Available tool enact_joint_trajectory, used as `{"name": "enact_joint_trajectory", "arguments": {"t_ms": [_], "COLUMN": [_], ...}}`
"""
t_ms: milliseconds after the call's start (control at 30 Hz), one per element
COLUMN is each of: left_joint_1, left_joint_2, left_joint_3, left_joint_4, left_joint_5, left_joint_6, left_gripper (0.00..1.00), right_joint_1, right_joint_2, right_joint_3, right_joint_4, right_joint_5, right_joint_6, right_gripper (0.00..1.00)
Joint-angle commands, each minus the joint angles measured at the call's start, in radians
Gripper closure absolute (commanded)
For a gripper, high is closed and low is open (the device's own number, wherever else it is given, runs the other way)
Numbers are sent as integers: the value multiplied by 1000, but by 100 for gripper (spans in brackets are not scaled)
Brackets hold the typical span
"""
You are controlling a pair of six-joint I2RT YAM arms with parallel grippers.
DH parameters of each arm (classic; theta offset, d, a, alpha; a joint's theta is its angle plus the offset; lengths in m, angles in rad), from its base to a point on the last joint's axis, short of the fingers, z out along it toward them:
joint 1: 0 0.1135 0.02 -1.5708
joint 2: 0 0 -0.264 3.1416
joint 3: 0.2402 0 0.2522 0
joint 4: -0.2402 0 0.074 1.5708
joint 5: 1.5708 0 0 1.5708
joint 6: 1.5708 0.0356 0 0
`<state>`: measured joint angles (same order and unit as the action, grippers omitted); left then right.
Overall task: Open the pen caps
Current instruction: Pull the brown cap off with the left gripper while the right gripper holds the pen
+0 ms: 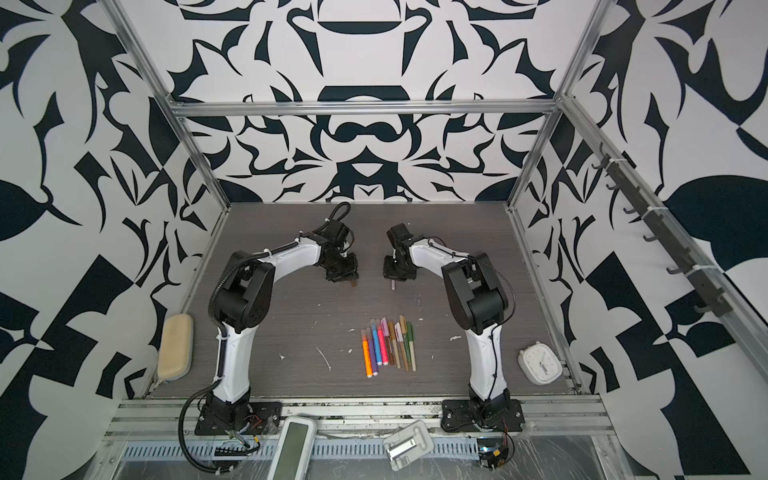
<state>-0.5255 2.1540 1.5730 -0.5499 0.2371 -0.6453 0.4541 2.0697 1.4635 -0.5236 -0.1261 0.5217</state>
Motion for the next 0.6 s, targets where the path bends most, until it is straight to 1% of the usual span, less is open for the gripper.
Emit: {"name": "enact_joint_trajectory", "arguments": {"t_ms": [0,67,133,233,300,433,533,567], "left_joint_1": [-10,-11,-14,-21,-26,-34,-42,-45], "left_joint_2": [10,6,7,12,17,23,26,27], "left_joint_3": [-5,-6,-7,-4,-2,-6,-7,-7], "left_joint_4": [-39,-37,-33,-30,-29,-17,-12,-10], "left_joint_5": [9,5,5,9,4,4,1,0], "left_joint_6": [-22,-26,-32,-41,-46,-59,-66,-69], "left_gripper": [91,90,90,90,90,88,86,85], "right_joint_1": [18,20,20,23,24,24,25,24], "right_joint_2": [9,7,4,6,1,-21,-37,-43], "right_joint_3": [26,22,18,24,27,20,19,18], "right_joint_4": [-41,-42,-41,-57,-68,-77,-87,-88], "right_joint_5": [45,48,49,52,54,45,42,43], "right_joint_6": [18,21,22,13,4,-15,-24,-25], "right_gripper": [89,83,79,68,64,50,43,42]}}
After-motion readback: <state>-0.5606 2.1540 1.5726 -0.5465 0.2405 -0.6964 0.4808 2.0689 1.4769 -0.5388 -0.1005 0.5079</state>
